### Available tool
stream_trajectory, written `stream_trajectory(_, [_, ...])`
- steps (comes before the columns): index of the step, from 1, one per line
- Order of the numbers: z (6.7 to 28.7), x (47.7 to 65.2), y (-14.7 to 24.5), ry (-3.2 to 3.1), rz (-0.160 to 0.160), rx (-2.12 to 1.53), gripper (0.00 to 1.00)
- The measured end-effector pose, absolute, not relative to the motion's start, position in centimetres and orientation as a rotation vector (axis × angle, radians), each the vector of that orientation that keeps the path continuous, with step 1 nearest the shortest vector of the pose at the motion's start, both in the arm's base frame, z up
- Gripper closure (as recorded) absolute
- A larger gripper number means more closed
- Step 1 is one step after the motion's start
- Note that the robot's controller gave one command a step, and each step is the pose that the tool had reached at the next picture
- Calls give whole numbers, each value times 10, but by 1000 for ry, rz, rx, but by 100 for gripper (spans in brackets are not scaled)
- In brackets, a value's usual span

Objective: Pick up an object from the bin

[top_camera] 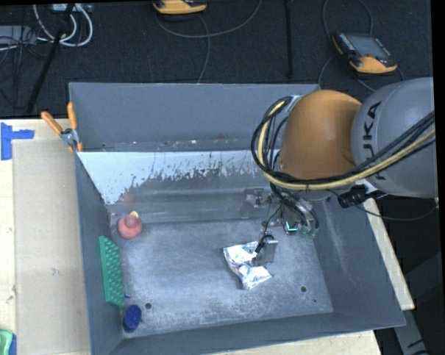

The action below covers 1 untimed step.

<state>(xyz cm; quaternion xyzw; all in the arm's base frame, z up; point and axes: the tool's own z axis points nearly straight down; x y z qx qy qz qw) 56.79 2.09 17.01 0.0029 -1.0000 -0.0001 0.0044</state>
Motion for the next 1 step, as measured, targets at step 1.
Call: stream_trajectory(1, [65,562,8,-3129,-1,157,0])
